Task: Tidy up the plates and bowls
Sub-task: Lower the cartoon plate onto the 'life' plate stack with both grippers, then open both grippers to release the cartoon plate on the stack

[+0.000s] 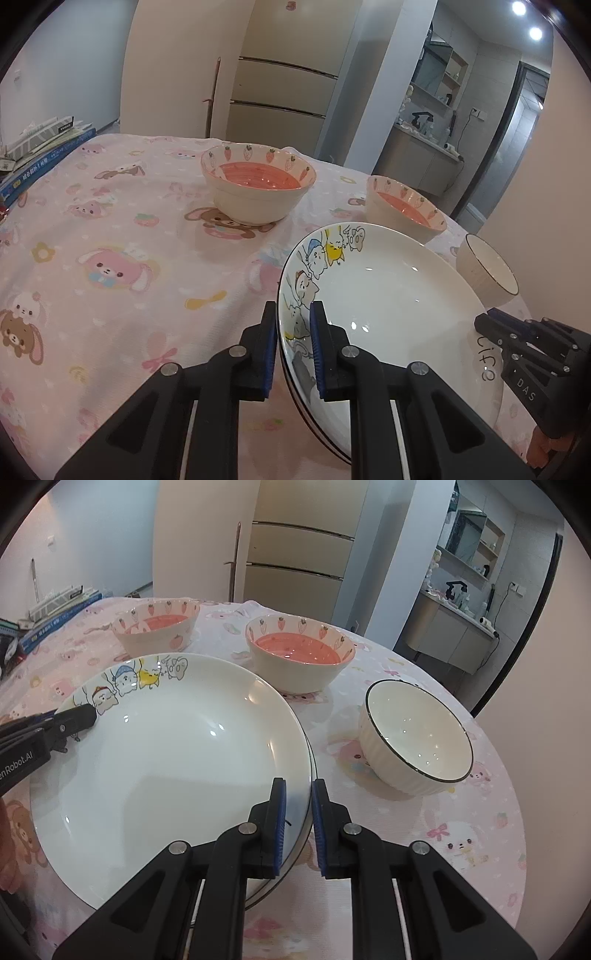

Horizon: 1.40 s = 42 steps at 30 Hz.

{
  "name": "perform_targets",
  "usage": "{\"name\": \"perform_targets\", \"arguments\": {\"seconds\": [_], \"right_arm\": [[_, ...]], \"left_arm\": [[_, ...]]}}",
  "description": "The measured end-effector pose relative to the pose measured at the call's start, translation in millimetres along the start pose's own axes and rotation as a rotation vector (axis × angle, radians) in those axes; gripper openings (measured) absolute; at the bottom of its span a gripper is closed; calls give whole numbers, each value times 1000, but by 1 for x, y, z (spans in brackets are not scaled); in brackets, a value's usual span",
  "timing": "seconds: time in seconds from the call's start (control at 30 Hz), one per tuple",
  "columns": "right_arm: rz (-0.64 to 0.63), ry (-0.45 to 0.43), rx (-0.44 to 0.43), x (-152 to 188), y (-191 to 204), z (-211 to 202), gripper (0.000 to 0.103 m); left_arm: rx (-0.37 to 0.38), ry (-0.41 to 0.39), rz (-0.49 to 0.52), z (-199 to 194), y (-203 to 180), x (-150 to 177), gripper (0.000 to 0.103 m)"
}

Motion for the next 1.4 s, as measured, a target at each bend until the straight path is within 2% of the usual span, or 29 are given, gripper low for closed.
{"name": "perform_targets", "arguments": {"seconds": [0.17, 0.27, 0.3, 0.33, 0.4, 0.53, 0.83, 0.93, 1.07, 1.3, 1.33, 1.37, 1.4], "right_arm": [[13, -11, -2, 0, 0, 1, 14], [5, -10, 3, -1, 1, 1, 14], [7, -9, 1, -1, 1, 1, 14], [10, -7, -3, -1, 1, 1, 14], [22, -4, -15, -1, 0, 2, 14], [30, 0, -22, -2, -1, 2, 14], [39, 3, -38, -2, -3, 1, 14], [44, 4, -19, -1, -7, 1, 13], [65, 11, -51, 1, -9, 1, 14], [55, 13, -52, 2, -9, -1, 14], [57, 15, -55, 2, -9, 0, 14], [60, 14, -58, 3, -9, 0, 13], [62, 11, -59, 3, -9, 0, 13]], "left_arm": [[7, 20, -8, 2, 1, 0, 18], [7, 39, -10, 5, 0, 2, 28], [0, 43, -7, 6, 0, 2, 38], [-9, 43, -1, 6, 0, 2, 54], [-17, 22, 8, 4, -1, 1, 71], [-31, -11, 22, -1, -2, -2, 71], [-5, 17, 24, 2, -4, 2, 71], [-7, 22, 31, 3, -5, 3, 71], [-9, 22, 31, 3, -6, 3, 71], [4, 28, 34, 3, -6, 4, 71], [24, 32, 43, 3, -9, 5, 61], [33, 42, 56, 4, -12, 7, 47], [1, 40, 68, 5, -11, 8, 39]]}}
Point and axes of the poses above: each gripper's, at about its wrist camera, not at the fingertips, and z roughly the way its jaws point, y to its left, x to its underside, the point moved 7 cm from there along z, roughly the way its jaws point, and after that the axes turned 6 degrees about -z, right-handed, at the moved point
